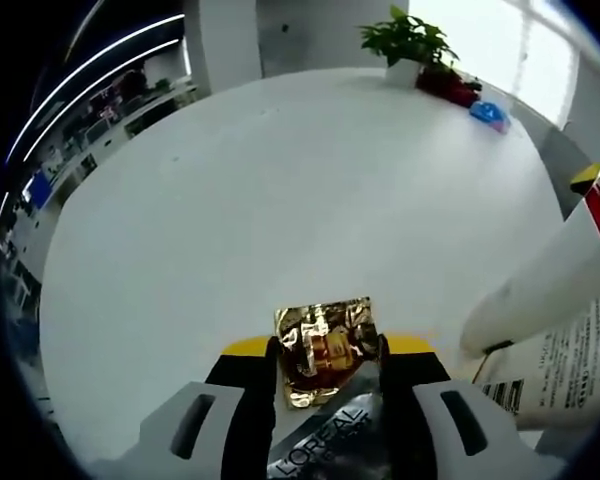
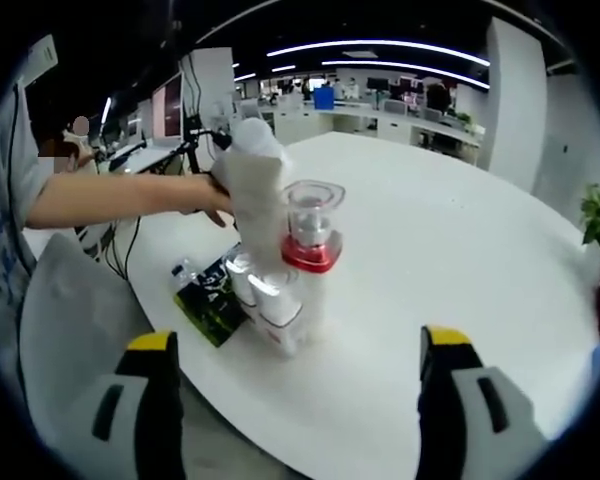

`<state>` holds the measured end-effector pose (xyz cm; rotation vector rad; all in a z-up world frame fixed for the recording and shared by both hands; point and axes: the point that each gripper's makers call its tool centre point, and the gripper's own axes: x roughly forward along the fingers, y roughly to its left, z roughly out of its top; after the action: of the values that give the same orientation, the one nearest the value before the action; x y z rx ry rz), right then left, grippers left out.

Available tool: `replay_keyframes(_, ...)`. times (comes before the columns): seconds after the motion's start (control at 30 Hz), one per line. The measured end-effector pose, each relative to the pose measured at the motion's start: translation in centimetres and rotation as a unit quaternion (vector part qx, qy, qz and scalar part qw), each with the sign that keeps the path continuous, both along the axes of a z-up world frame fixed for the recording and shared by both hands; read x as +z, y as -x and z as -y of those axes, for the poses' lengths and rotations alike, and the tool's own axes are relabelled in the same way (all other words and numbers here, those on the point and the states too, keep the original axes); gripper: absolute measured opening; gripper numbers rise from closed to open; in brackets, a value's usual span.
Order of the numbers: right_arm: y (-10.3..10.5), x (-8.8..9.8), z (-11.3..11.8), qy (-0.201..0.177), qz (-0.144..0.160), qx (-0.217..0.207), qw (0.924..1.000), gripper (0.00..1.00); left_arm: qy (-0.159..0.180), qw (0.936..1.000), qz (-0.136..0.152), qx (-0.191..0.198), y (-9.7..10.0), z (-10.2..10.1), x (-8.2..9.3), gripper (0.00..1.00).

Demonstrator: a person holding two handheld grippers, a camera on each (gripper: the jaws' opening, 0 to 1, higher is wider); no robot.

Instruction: Arrange the skincare products in the storage area until every visible bottle or jar stands upright without overlapping.

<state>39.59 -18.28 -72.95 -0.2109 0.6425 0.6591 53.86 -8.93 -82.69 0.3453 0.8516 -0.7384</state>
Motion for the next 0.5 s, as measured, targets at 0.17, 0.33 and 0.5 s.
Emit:
replay_keyframes(0.17, -0.02, 0.03, -0.08, 0.0, 0.001, 0.0, 1.0, 1.0, 0.001, 0.9999, 0.005, -0.014, -0.09, 0.05, -0.04, 0.38)
replay_keyframes(0.33, 0.01, -0.02, 0.03, 0.001, 0.0, -0.001, 1.0, 1.0, 0.002, 0.9998, 0.003, -0.019, -0.12, 0.06, -0.05, 0.37)
replay_keyframes(0.5, 0.06, 0.02, -0.01, 0.0, 0.001, -0.001, 1.0, 1.0, 0.006, 0.9999, 0.004, -0.009, -0.2, 0.03, -0.03, 0.36)
